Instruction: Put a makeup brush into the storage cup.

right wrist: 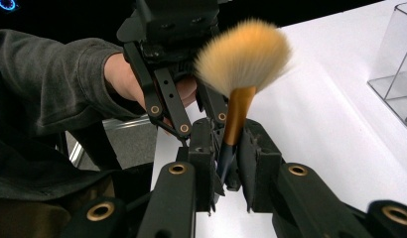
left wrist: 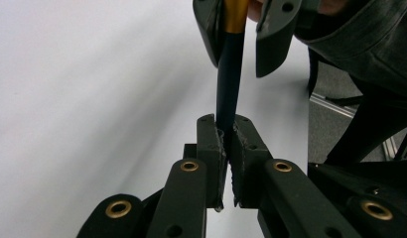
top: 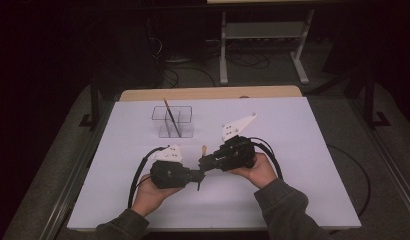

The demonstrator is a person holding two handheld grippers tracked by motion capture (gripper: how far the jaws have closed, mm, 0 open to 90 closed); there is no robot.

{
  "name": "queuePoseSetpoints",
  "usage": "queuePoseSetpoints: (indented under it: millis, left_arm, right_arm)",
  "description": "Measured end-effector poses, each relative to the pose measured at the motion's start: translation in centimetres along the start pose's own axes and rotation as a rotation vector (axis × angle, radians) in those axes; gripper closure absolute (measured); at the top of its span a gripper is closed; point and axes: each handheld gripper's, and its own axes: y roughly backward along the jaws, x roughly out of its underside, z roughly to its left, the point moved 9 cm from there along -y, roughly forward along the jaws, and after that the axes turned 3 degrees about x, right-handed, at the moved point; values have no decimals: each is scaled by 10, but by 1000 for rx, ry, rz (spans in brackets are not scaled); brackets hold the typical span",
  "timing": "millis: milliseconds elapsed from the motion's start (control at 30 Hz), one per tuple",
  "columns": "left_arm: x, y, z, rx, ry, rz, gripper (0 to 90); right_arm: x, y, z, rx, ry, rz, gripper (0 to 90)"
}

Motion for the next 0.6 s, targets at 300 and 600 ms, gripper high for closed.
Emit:
queuePoseSetpoints:
  millis: [300,600]
  left_arm:
    - [0,-3,-2,4,-3,5,831]
    - [6,0,2,-43,1,17,720]
  right_arm:
    - [-1,-1,-1,6,7,4,824]
    - [2,-4,-3,18,17,66,826]
